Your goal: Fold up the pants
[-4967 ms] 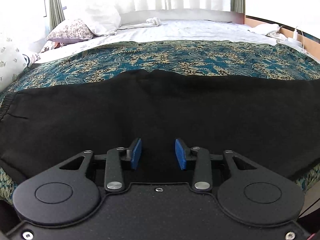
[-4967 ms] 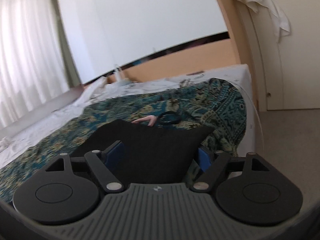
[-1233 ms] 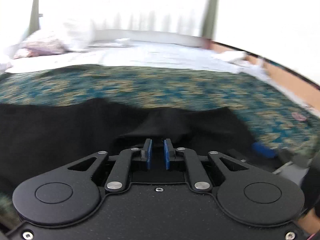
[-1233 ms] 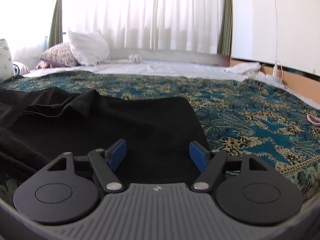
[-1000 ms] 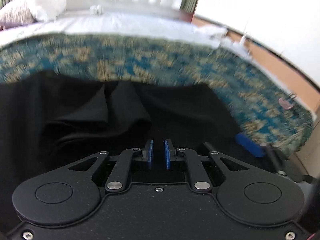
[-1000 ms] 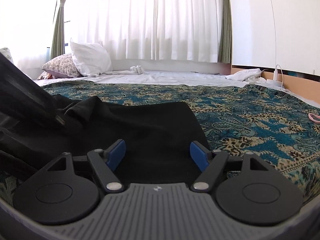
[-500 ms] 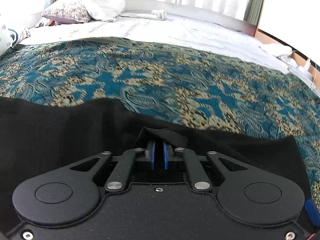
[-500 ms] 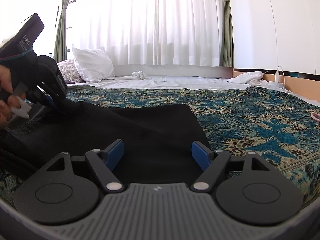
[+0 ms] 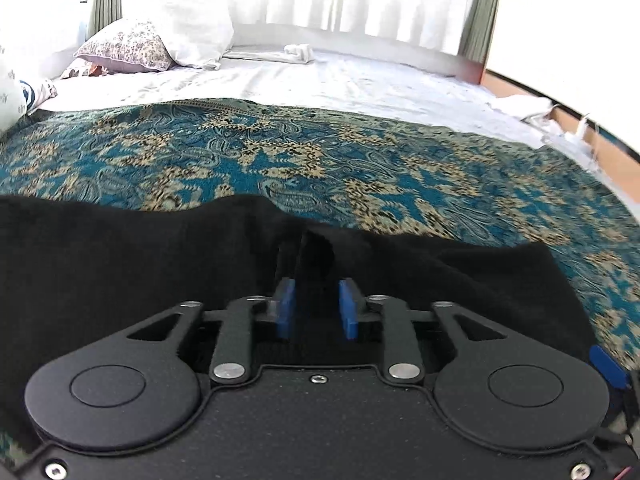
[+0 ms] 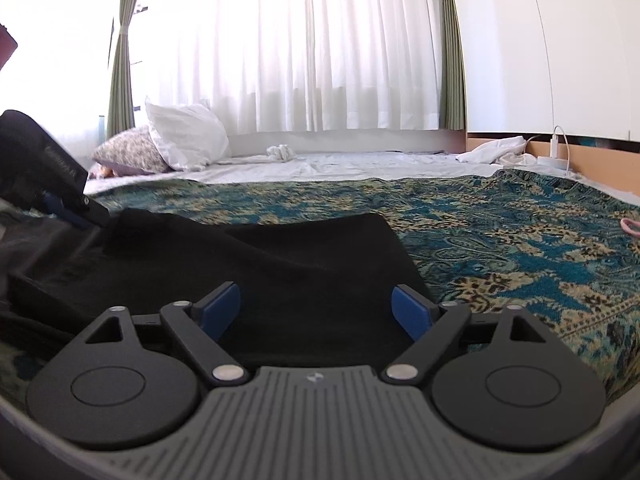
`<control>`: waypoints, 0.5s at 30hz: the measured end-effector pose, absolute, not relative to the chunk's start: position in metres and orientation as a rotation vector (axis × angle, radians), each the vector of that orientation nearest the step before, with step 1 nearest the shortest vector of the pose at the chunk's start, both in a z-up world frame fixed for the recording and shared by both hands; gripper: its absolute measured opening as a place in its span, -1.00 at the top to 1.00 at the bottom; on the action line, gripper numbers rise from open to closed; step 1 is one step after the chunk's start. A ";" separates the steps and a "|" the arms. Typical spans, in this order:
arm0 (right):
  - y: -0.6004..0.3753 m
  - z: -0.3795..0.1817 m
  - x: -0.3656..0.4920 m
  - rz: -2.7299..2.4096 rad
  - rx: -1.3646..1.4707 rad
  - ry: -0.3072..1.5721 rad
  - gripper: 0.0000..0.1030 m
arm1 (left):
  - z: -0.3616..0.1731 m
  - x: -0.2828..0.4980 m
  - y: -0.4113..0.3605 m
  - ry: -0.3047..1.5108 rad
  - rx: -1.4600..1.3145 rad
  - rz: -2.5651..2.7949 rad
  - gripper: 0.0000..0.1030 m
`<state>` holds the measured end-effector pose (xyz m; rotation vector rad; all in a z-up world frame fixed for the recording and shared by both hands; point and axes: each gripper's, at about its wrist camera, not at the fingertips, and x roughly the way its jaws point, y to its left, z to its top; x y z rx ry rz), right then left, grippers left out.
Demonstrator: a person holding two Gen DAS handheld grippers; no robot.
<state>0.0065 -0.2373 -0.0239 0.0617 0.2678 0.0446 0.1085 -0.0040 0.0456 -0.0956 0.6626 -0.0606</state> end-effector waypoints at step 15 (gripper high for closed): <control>-0.150 -0.020 0.000 0.324 -0.022 0.320 -0.83 | 0.030 0.022 0.028 0.646 -0.079 -0.036 0.19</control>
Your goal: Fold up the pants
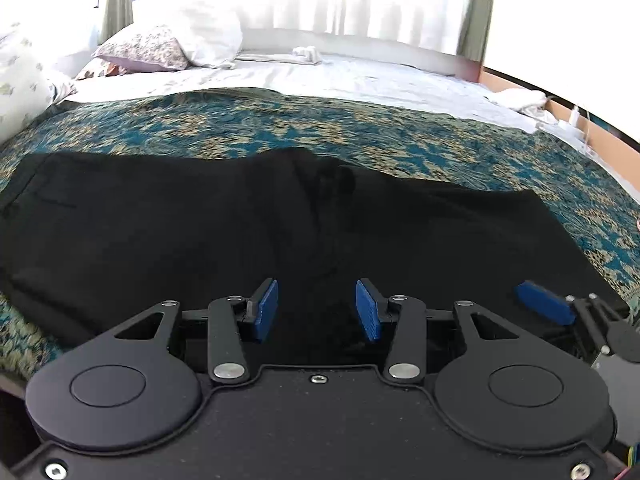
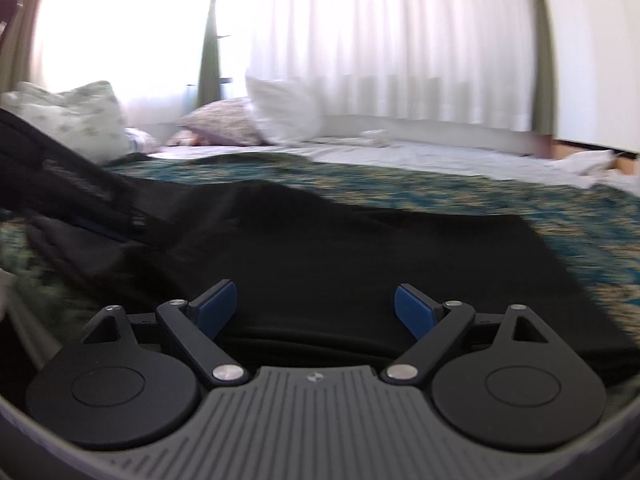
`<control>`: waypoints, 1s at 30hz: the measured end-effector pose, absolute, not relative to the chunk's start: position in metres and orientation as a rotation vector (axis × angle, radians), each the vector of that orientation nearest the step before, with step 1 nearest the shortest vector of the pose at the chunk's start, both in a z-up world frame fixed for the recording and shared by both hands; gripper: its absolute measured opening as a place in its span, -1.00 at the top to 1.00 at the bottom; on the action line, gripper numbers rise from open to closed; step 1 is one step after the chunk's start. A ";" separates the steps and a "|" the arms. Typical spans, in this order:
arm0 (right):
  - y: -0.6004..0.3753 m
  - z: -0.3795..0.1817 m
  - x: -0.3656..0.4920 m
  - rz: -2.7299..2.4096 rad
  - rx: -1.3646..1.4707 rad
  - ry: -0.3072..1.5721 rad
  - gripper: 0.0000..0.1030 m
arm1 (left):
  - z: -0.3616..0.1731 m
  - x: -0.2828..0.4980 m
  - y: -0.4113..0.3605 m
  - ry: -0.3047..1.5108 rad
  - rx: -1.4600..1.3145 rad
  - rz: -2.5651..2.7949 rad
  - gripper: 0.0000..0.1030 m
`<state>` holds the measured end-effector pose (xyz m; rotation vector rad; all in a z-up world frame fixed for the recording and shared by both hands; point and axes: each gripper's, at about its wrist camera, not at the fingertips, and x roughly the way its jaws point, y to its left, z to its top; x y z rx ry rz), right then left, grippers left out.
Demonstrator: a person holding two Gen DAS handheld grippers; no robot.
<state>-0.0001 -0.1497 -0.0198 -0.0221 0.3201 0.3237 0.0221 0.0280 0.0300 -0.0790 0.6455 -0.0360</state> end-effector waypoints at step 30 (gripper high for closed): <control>-0.226 -0.016 0.022 -0.083 -0.011 0.257 -0.82 | 0.021 0.151 -0.045 0.618 -0.020 -0.142 0.72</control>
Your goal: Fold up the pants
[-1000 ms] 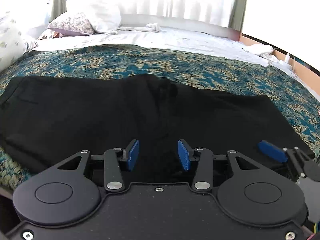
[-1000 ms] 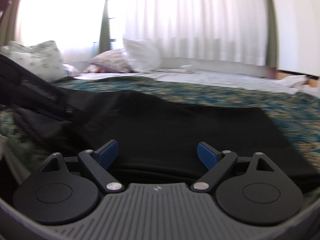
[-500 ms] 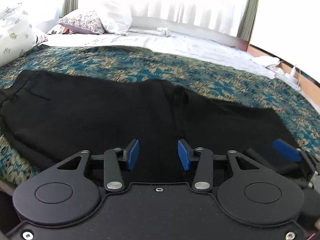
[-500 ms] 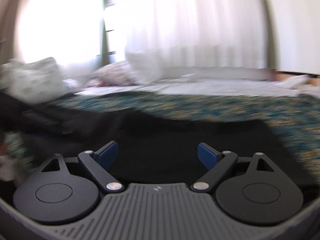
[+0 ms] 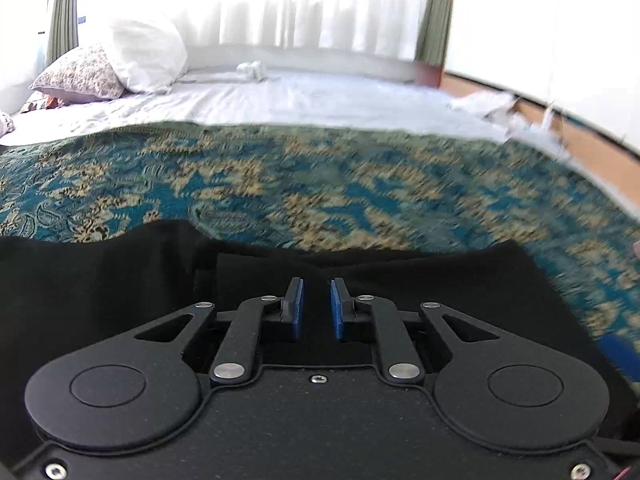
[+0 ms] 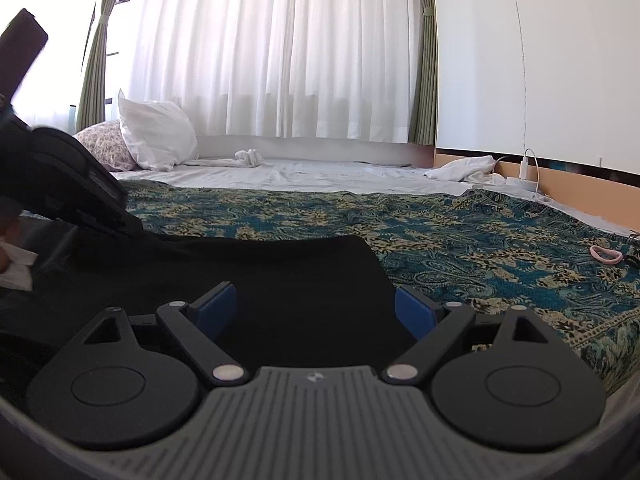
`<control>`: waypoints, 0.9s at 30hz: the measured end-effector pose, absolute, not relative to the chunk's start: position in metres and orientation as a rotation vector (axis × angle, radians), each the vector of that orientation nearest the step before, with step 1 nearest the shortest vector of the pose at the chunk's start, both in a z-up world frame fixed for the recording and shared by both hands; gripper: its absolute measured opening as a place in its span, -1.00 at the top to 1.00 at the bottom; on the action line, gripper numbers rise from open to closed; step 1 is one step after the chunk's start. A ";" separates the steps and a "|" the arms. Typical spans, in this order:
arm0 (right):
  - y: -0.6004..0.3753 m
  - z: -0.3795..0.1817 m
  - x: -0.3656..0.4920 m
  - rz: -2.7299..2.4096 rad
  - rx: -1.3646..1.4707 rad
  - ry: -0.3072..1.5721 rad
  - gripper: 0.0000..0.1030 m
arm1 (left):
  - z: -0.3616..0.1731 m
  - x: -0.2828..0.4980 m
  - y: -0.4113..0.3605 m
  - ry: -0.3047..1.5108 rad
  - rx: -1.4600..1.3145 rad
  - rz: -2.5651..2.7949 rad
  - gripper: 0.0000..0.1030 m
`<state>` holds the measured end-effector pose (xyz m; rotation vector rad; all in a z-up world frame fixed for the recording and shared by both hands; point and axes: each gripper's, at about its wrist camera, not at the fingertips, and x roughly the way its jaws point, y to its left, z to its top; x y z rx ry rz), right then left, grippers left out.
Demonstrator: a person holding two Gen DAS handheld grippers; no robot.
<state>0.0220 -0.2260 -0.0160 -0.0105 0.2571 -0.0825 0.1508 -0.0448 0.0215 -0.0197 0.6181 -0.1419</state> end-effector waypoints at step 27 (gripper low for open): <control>-0.161 -0.030 -0.005 0.139 -0.056 0.261 -0.83 | 0.036 0.067 0.037 0.612 -0.111 -0.041 0.40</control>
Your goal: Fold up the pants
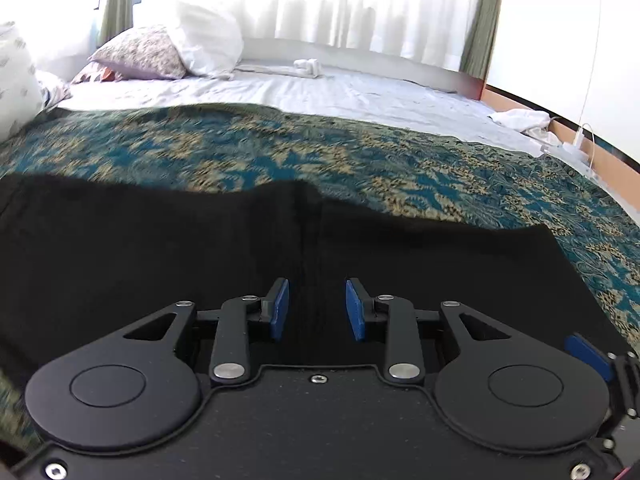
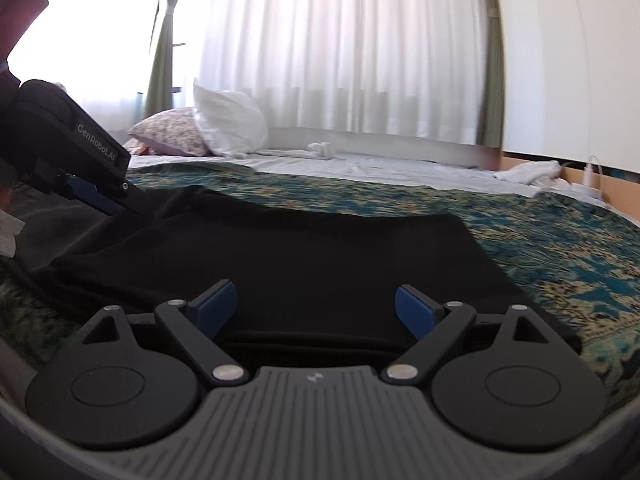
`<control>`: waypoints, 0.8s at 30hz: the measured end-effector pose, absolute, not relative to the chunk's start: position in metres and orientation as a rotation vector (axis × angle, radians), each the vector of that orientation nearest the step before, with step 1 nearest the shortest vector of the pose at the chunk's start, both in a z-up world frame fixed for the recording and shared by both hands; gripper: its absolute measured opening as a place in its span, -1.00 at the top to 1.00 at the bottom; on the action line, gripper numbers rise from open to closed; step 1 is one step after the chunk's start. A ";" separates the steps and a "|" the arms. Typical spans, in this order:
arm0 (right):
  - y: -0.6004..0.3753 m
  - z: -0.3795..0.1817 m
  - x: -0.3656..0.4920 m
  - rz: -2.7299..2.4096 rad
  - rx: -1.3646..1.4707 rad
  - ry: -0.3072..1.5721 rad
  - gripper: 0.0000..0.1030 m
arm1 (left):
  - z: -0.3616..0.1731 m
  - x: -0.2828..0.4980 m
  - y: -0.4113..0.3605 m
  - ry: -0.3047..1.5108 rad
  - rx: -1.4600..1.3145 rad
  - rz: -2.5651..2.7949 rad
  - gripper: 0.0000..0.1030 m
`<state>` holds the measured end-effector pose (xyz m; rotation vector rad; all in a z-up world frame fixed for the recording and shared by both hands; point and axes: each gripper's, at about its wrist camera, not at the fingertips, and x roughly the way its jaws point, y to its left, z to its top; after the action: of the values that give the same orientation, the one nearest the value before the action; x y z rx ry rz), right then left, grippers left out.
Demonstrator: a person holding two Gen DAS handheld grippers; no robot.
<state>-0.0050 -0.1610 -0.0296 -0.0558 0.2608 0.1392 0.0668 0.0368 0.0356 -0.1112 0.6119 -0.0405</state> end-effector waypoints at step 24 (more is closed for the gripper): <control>-0.067 -0.025 0.005 0.246 -0.084 0.283 -0.79 | 0.033 0.008 0.147 0.578 -0.249 0.228 0.16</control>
<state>0.0050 -0.0671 -0.0247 -0.0836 0.2832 0.2463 0.0076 0.1474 0.0332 -0.2494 0.5784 0.2282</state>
